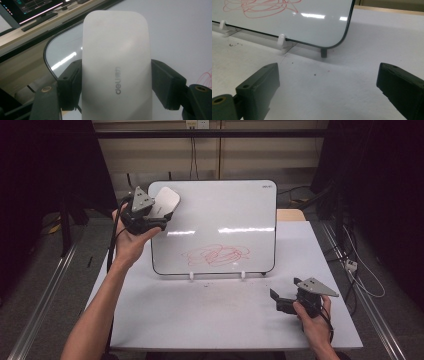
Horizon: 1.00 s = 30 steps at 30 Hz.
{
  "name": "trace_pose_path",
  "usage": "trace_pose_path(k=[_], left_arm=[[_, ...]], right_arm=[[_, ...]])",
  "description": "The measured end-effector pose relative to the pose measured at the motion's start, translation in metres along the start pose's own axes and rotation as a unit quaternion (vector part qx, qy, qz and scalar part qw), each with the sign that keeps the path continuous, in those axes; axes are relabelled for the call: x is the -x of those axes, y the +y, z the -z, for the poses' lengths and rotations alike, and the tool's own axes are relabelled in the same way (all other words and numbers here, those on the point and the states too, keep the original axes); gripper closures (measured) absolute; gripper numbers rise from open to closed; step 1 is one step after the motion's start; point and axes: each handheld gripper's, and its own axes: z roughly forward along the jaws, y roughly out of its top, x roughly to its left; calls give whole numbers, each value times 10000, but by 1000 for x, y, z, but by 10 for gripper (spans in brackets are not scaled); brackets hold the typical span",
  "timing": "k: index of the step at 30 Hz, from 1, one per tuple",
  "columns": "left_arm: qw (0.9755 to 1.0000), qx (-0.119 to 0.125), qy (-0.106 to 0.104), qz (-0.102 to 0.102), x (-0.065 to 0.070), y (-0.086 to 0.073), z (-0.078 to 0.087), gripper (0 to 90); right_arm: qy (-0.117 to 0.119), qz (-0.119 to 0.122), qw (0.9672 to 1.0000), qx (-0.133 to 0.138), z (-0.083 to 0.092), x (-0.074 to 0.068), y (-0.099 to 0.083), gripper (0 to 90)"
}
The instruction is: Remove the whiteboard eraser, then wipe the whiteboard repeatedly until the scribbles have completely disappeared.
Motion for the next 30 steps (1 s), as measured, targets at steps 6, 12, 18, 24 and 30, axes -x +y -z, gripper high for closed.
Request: trace_pose_path(k=[6,12,18,24,30], left_arm=[[10000,15,-11,-8,4,-5,2,312],[10000,67,-47,-12,11,-11,7,312],[9999,76,-108,-32,16,-16,12,312],[9997,68,-219,-123,23,-18,15,312],[9996,27,-202,-212,32,-20,17,313]], right_arm=[[2,13,10000,-9,-1,0,0,46],[9,36,10000,-9,-1,-1,1,46],[-25,-20,10000,18,-3,2,2,46],[-15,-20,10000,-45,-6,-1,2,46],[11,31,10000,-13,-6,-1,2,46]])
